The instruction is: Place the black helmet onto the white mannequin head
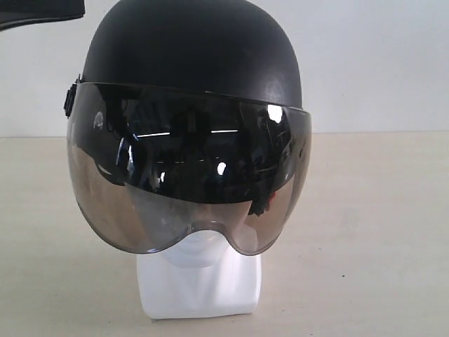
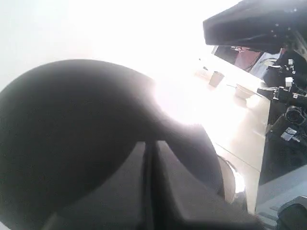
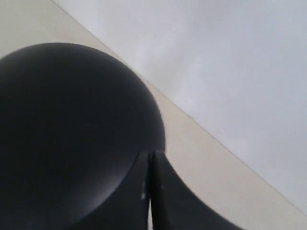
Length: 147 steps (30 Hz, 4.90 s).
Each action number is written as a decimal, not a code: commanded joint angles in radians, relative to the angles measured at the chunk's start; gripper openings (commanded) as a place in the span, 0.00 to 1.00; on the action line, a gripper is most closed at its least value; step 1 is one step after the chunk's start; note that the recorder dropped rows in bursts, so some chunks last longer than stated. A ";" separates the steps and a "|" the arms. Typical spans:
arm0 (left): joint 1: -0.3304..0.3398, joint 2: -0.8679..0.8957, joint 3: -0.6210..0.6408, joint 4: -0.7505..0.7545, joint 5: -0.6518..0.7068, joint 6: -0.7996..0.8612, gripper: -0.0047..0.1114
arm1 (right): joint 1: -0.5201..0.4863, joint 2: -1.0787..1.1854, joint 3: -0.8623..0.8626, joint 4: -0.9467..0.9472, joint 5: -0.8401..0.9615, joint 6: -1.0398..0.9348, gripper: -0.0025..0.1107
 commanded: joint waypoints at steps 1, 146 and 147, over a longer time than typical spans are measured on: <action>-0.008 0.002 -0.047 -0.006 -0.010 0.003 0.08 | -0.002 -0.024 0.005 0.290 0.026 -0.152 0.02; -0.068 0.167 -0.296 -0.006 0.054 -0.012 0.08 | 0.118 -0.406 0.111 -0.164 0.104 0.104 0.02; -0.060 0.149 -0.296 -0.006 0.054 -0.012 0.08 | 0.118 -0.435 0.152 -0.164 0.104 0.122 0.02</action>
